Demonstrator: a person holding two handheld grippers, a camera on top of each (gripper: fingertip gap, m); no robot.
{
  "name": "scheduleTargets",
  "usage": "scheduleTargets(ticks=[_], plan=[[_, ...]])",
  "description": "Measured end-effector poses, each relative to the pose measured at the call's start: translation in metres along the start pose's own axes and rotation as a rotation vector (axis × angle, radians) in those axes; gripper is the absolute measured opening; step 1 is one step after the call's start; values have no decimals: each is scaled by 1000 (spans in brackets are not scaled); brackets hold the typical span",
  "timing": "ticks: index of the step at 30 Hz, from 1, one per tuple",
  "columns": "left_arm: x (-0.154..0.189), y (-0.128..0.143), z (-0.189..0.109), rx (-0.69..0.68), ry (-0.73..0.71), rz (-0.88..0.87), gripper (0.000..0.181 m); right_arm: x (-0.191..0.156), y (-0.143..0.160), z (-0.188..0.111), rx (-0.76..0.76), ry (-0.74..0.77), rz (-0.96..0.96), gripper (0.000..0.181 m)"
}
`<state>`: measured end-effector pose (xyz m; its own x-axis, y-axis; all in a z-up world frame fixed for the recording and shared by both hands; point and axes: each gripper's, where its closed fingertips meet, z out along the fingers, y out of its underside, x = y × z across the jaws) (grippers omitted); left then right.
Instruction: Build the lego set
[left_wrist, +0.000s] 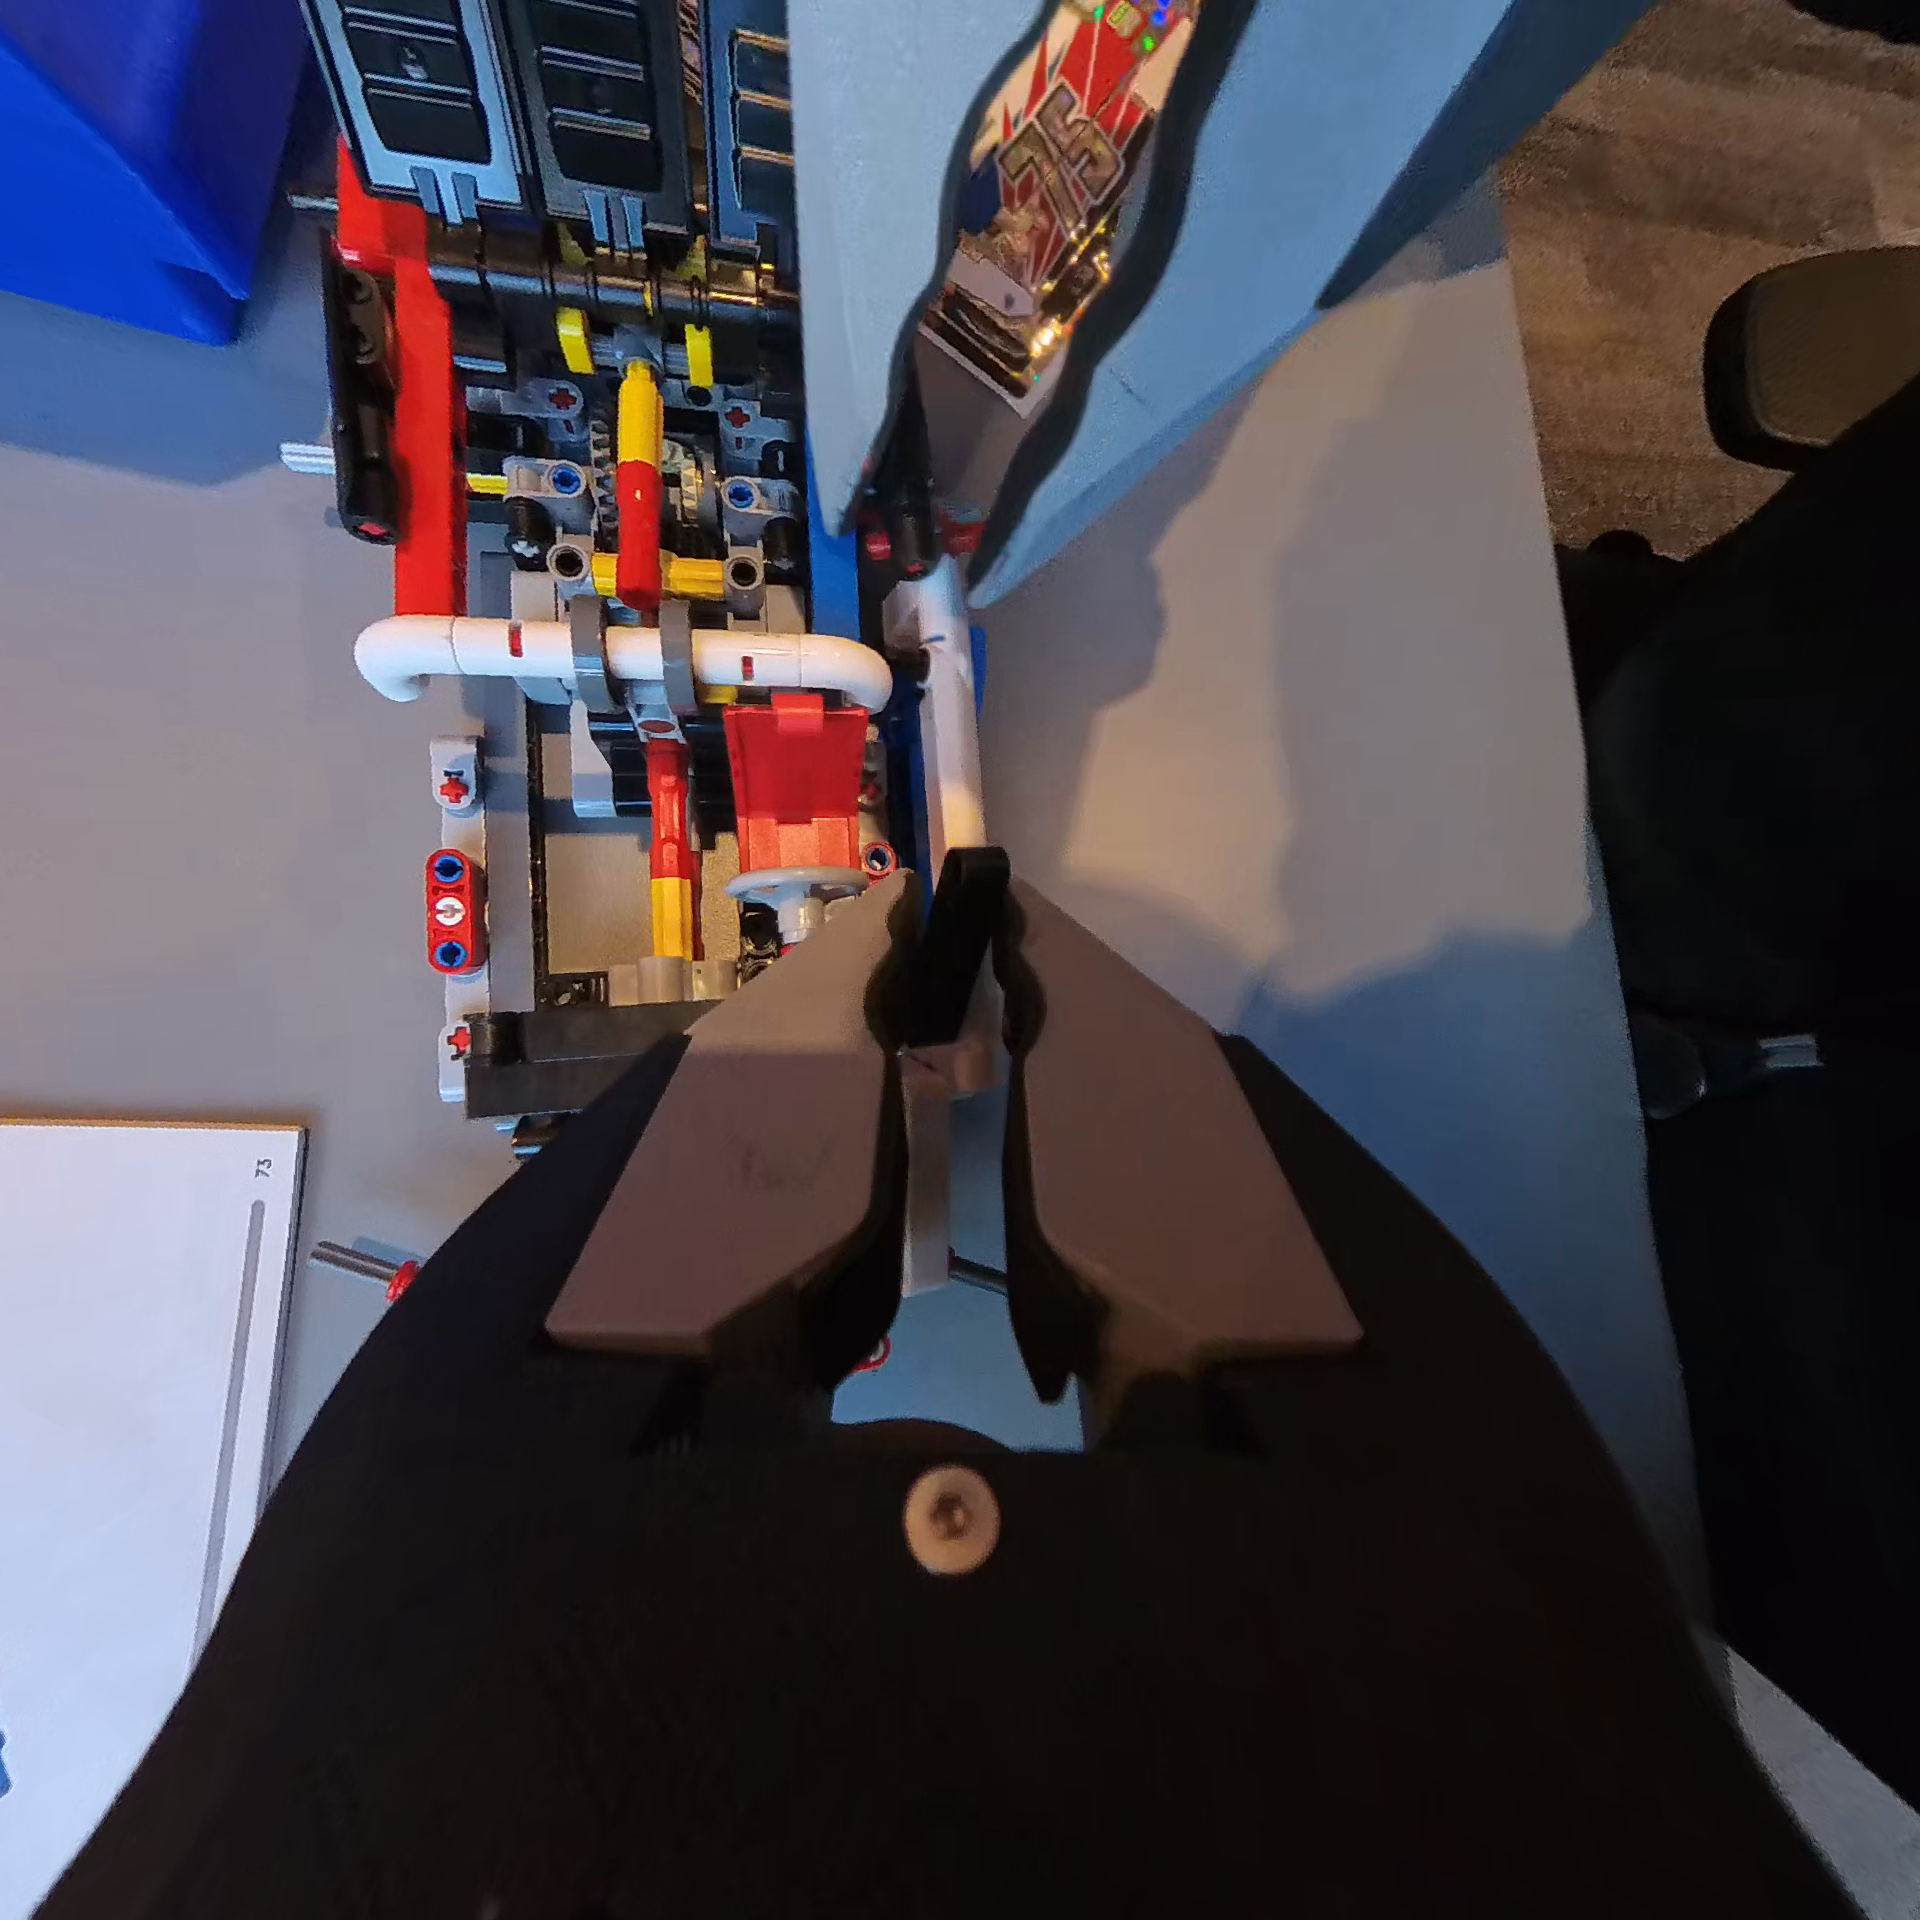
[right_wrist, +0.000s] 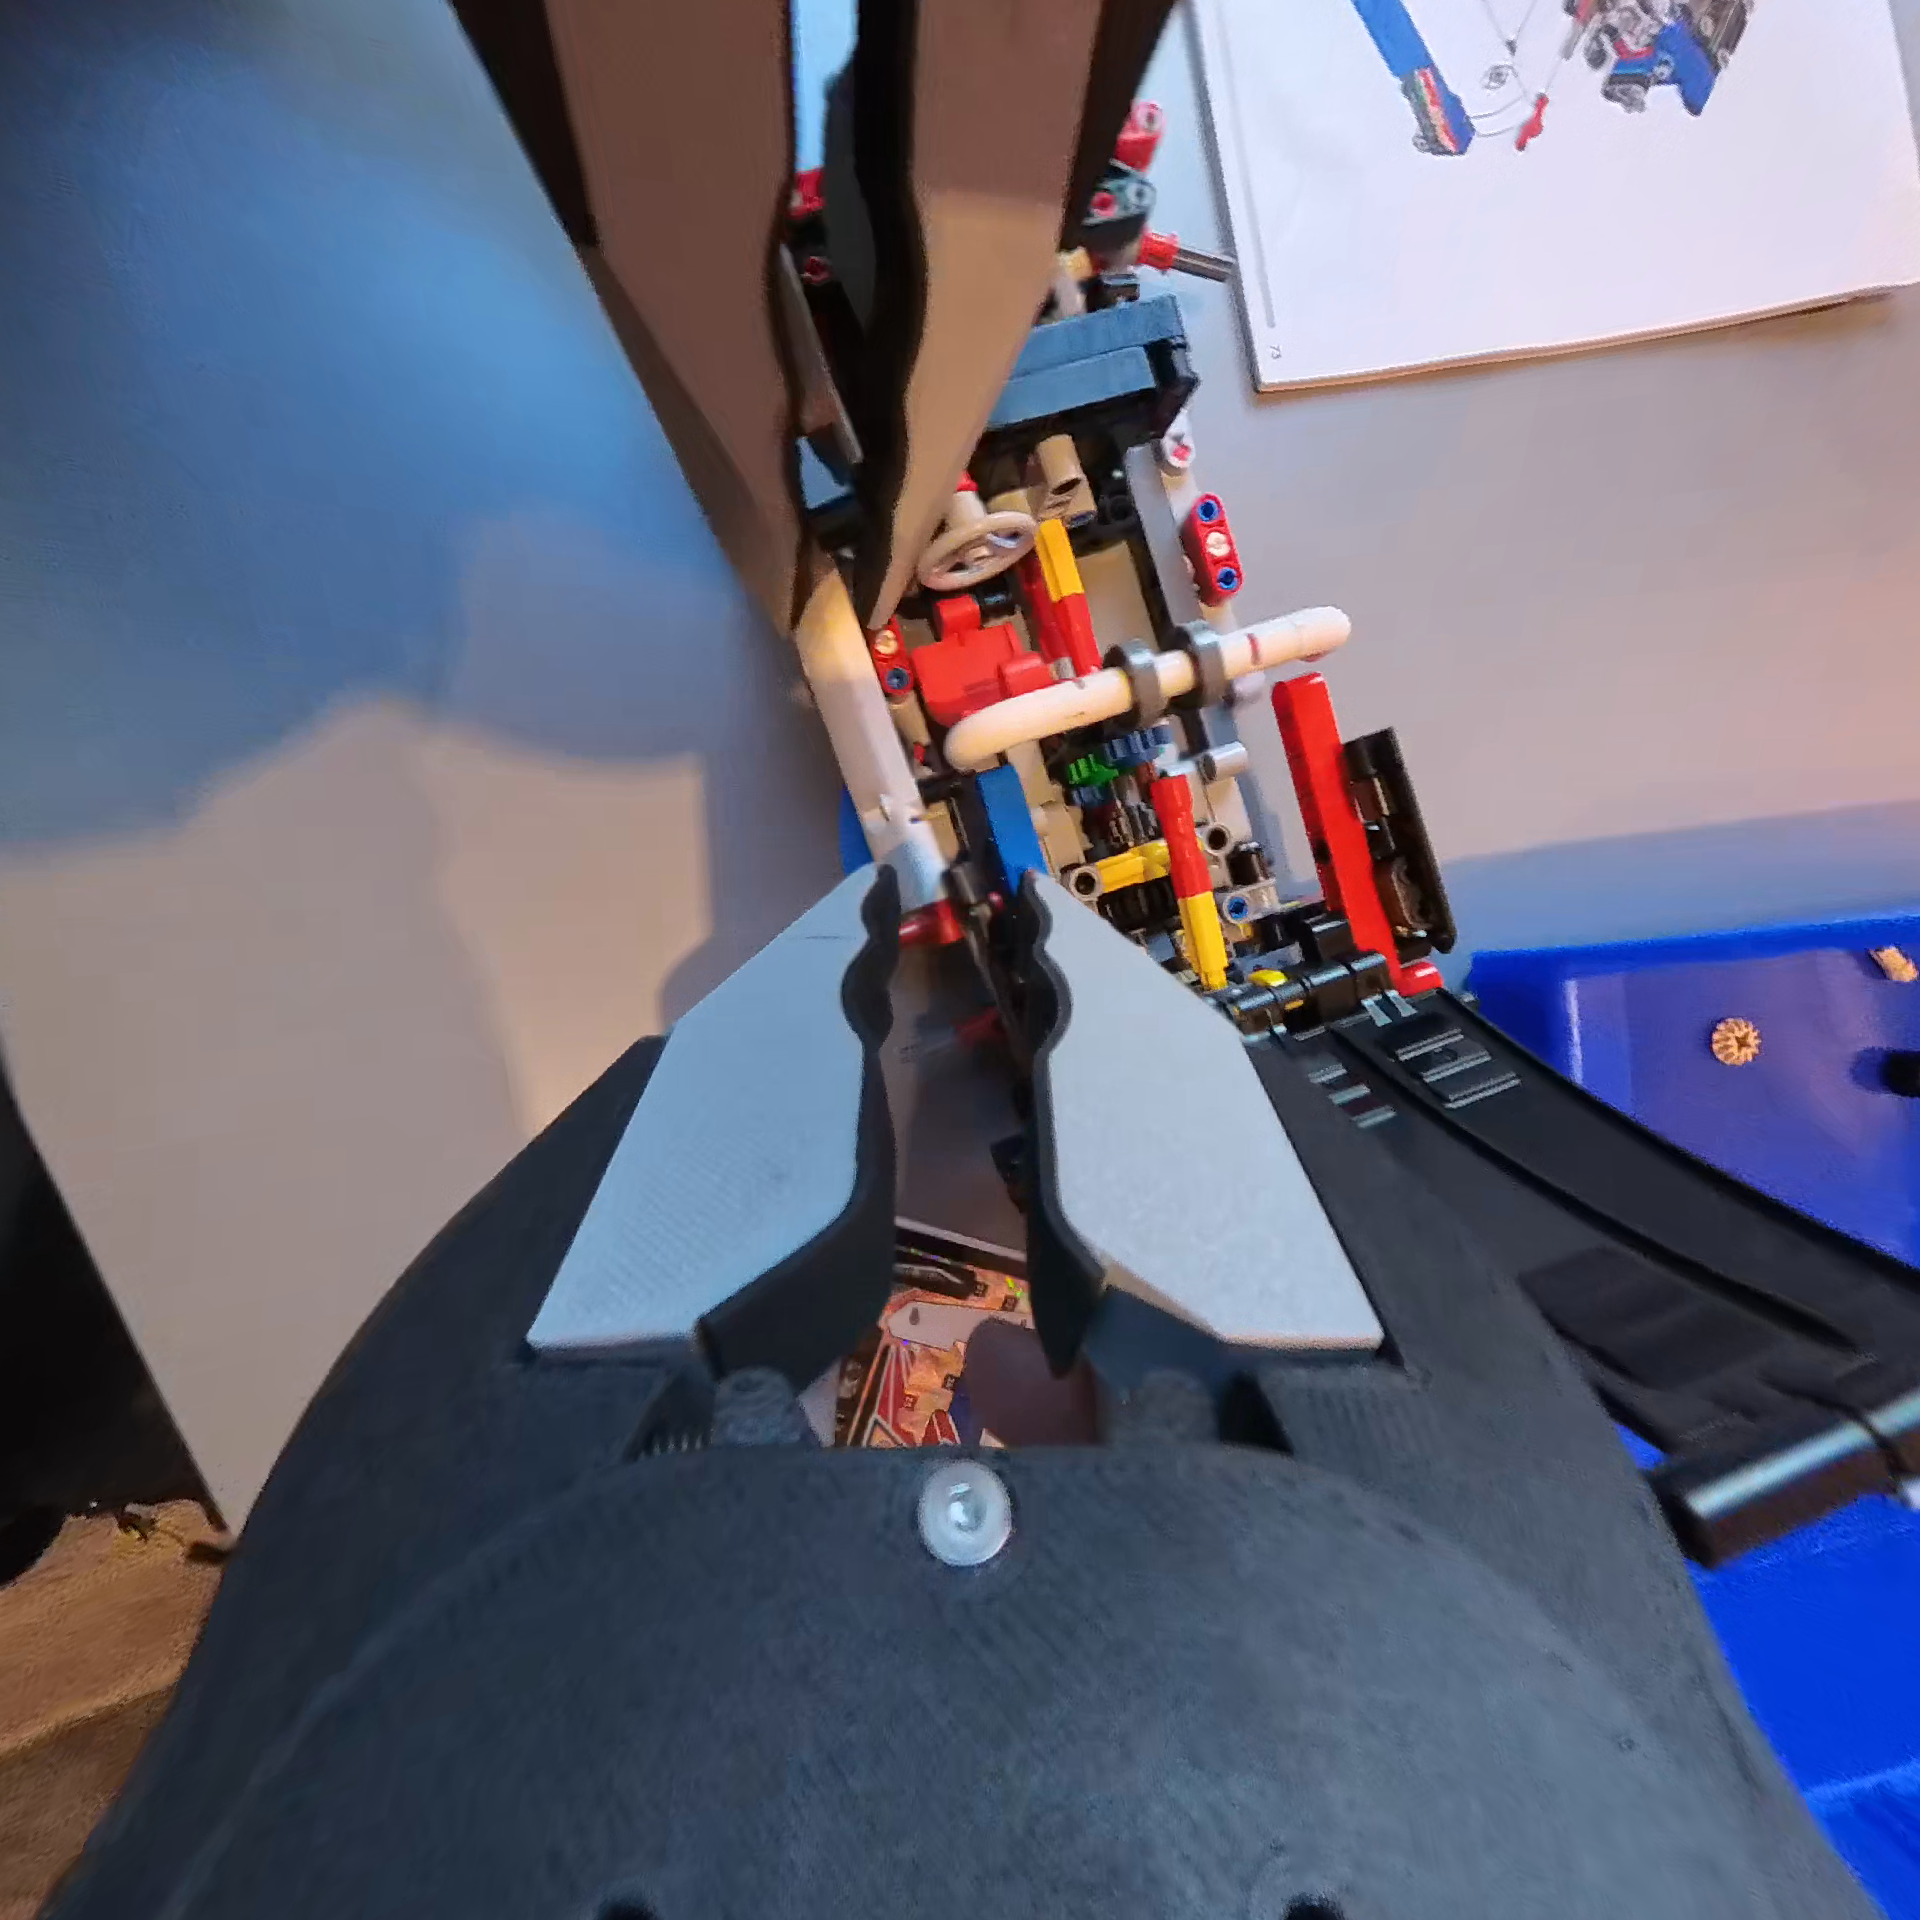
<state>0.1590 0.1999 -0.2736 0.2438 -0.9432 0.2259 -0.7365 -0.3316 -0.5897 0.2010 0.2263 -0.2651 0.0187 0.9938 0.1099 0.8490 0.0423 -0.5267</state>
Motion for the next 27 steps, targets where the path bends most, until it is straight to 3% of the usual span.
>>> scheduleTargets(ticks=[3,10,17,19,22,24,27], plan=[[-1,-1,0,12,13,-13,9,2,0,0,33,22,32,17],[0,-3,3,21,9,-3,9,-2,-4,-5,88,141,-126,25],[-1,-8,5,40,26,-15,9,8,0,-6,96,356,-222,25],[-1,-8,5,47,35,-12,9,-1,0,-11,148,344,-175,23],[-1,-8,5,42,27,8,8,-8,0,-18,261,253,62,34],[0,-8,6,40,17,21,8,-3,2,-26,314,251,192,19],[-1,-8,6,38,11,28,8,4,4,-44,403,294,289,16]])
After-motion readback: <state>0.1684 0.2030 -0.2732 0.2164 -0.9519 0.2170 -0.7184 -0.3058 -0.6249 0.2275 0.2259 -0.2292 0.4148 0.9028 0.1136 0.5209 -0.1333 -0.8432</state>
